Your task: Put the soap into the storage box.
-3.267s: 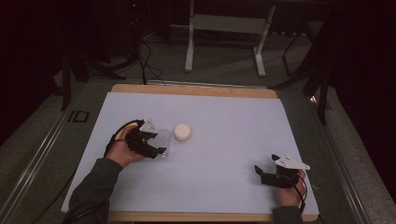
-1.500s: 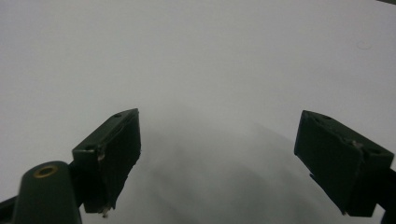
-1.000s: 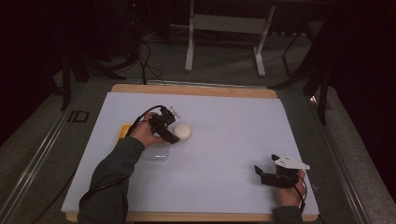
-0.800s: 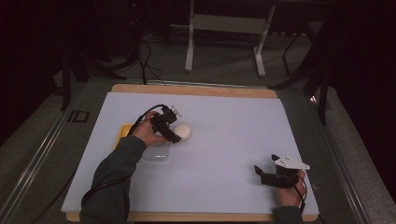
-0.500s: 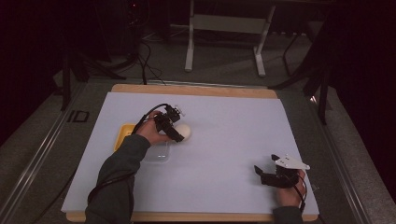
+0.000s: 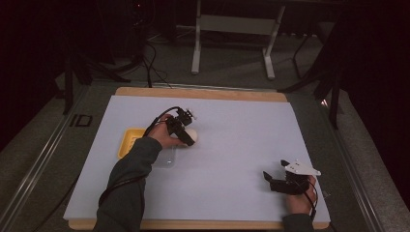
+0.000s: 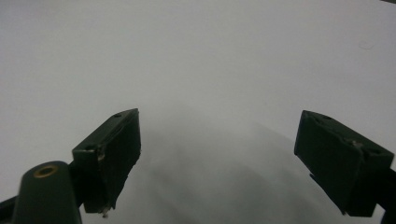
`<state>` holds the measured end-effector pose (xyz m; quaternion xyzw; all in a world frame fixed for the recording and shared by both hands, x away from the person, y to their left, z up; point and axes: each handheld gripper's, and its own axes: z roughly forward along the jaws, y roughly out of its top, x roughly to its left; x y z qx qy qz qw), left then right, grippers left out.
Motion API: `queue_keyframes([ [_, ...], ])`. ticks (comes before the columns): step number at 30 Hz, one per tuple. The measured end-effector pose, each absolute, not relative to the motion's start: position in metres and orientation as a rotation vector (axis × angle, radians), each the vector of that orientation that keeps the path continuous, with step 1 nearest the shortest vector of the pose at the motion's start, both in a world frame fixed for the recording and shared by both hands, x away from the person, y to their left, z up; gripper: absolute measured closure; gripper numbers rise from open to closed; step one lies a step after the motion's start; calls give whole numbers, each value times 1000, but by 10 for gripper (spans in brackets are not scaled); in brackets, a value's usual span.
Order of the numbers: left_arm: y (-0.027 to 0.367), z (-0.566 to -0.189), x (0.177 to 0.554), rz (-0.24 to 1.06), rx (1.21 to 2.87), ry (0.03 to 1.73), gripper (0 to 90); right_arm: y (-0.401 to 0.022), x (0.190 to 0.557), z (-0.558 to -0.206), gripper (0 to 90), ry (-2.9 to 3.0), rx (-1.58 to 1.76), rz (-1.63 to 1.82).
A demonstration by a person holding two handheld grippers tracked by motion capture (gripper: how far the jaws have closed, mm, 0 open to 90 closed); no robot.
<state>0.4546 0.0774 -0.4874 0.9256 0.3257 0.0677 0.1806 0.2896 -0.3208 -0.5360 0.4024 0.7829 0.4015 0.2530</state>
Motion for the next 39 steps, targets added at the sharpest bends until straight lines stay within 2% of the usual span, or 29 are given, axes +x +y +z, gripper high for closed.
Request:
queue_keyframes([
  [28, 60, -509, 469, 133, 2693, 967, 164, -321, 290, -536, 145, 2136, 1093, 1095],
  [39, 57, -506, 471, 131, 2715, 974, 237, -321, 290, -536, 146, 2138, 1094, 1093],
])
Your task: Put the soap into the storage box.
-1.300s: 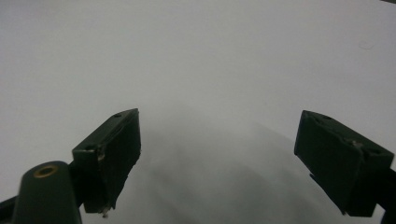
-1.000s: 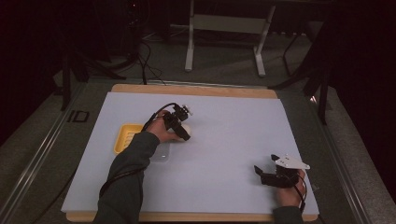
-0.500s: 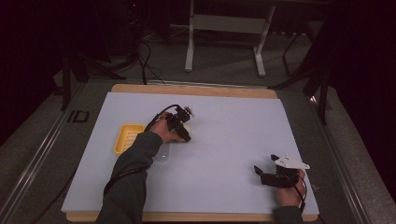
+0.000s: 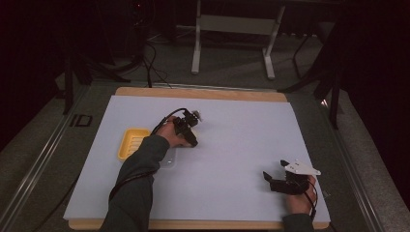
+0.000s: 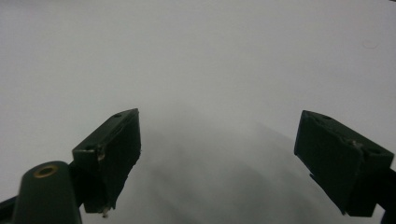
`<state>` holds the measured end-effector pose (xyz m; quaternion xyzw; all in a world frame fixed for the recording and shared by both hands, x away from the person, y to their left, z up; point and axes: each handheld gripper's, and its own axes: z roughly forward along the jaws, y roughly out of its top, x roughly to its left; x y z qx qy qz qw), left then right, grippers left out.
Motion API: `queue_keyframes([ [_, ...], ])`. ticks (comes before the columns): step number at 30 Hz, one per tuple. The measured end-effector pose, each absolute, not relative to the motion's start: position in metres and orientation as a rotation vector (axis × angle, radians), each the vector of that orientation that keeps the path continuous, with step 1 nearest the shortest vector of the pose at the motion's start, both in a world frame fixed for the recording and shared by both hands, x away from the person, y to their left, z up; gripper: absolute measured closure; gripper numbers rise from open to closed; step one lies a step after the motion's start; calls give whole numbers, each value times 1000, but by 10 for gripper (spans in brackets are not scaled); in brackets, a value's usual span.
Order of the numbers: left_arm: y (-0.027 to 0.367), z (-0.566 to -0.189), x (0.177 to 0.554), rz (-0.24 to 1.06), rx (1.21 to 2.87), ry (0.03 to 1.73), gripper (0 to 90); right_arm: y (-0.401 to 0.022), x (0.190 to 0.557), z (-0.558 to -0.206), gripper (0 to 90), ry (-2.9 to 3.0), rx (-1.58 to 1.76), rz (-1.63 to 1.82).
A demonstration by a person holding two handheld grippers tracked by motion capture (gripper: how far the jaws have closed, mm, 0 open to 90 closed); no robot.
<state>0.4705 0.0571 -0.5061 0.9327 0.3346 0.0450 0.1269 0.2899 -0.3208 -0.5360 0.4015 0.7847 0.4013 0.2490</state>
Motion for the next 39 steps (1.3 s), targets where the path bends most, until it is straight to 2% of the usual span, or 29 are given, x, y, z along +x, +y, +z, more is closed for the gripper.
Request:
queue_keyframes([
  [21, 54, -503, 465, 136, 2788, 907, 251, -321, 290, -536, 145, 2137, 1094, 1093],
  [39, 62, -482, 457, 148, 2787, 858, 251, -321, 290, -536, 146, 2137, 1091, 1090],
])
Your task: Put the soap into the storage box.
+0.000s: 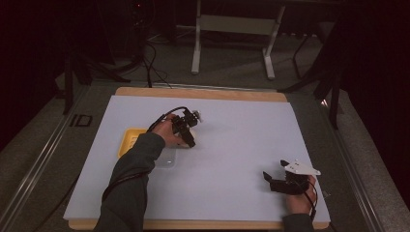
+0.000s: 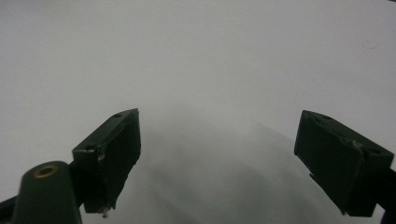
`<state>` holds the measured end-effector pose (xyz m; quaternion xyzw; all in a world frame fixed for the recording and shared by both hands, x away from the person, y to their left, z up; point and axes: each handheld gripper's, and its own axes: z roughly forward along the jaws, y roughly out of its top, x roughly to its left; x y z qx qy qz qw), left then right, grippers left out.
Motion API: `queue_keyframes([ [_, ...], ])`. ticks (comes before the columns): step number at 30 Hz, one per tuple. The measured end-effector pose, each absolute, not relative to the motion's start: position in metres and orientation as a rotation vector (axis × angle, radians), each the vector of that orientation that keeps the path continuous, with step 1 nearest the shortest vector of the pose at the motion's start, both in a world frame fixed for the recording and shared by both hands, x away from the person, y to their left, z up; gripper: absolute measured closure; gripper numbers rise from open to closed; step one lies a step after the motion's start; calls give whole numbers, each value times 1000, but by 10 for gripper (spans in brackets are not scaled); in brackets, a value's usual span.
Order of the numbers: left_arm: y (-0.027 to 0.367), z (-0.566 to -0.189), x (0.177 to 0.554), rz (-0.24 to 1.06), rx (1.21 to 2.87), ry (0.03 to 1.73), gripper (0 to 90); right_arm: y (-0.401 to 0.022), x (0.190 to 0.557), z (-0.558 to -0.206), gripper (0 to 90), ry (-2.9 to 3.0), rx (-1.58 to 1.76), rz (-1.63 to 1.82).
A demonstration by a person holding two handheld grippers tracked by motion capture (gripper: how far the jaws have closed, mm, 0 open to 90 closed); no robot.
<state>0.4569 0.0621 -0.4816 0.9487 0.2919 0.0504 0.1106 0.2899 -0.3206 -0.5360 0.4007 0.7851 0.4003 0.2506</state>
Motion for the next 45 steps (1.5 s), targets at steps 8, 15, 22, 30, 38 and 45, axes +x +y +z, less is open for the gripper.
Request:
queue_keyframes([
  [8, 71, -474, 452, 172, 2775, 861, 251, -320, 290, -536, 145, 2135, 1092, 1090],
  [15, 80, -466, 448, 183, 2758, 854, 251, -320, 290, -536, 145, 2135, 1092, 1090],
  [22, 86, -460, 443, 190, 2767, 828, 251, -320, 290, -536, 146, 2135, 1091, 1089],
  [30, 95, -456, 439, 198, 2766, 821, 251, -320, 290, -536, 146, 2134, 1092, 1089],
  [38, 104, -449, 434, 211, 2754, 812, 251, -320, 290, -536, 146, 2133, 1091, 1089],
  [45, 112, -447, 429, 211, 2752, 800, 251, -320, 289, -536, 146, 2133, 1090, 1089],
])
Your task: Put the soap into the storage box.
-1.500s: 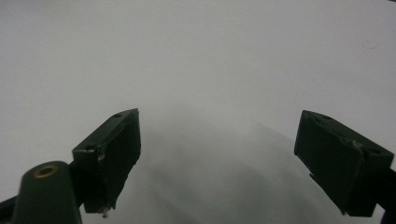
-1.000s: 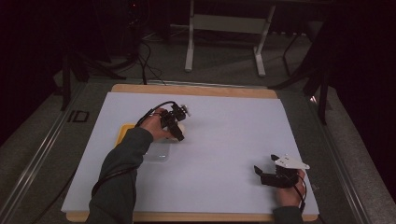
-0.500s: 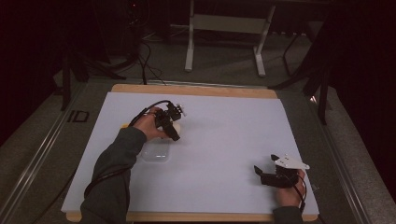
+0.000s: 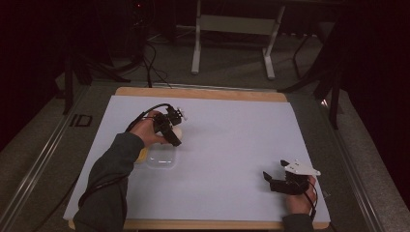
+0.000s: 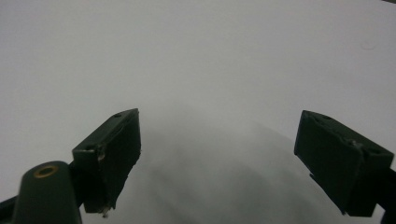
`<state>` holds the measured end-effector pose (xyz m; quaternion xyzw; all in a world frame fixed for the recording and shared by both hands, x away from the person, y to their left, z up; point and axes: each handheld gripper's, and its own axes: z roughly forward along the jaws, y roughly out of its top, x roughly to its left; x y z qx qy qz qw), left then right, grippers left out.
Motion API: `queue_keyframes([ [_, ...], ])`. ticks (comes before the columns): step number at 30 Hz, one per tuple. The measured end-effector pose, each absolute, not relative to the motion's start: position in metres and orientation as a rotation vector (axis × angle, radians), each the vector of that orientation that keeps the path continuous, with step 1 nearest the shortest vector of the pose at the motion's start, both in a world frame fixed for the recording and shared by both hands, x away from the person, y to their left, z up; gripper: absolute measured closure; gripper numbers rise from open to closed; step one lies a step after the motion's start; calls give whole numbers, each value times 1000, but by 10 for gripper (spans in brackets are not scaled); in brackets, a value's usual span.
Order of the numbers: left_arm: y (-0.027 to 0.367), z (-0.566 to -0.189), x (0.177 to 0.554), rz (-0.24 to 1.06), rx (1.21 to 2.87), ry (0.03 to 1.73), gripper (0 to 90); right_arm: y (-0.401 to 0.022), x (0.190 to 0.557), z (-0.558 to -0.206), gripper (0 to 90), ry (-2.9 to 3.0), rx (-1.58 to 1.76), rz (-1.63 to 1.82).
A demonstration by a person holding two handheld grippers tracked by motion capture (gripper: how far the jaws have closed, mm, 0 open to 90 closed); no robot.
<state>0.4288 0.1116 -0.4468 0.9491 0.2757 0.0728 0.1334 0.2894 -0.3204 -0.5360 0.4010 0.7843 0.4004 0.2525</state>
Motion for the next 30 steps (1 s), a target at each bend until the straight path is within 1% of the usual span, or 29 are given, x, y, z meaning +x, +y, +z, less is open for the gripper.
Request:
queue_keyframes([
  [18, 125, -435, 415, 220, 2741, 722, 251, -321, 289, -536, 146, 2130, 1089, 1090],
  [30, 137, -434, 409, 235, 2738, 742, 251, -320, 289, -536, 146, 2129, 1087, 1089],
])
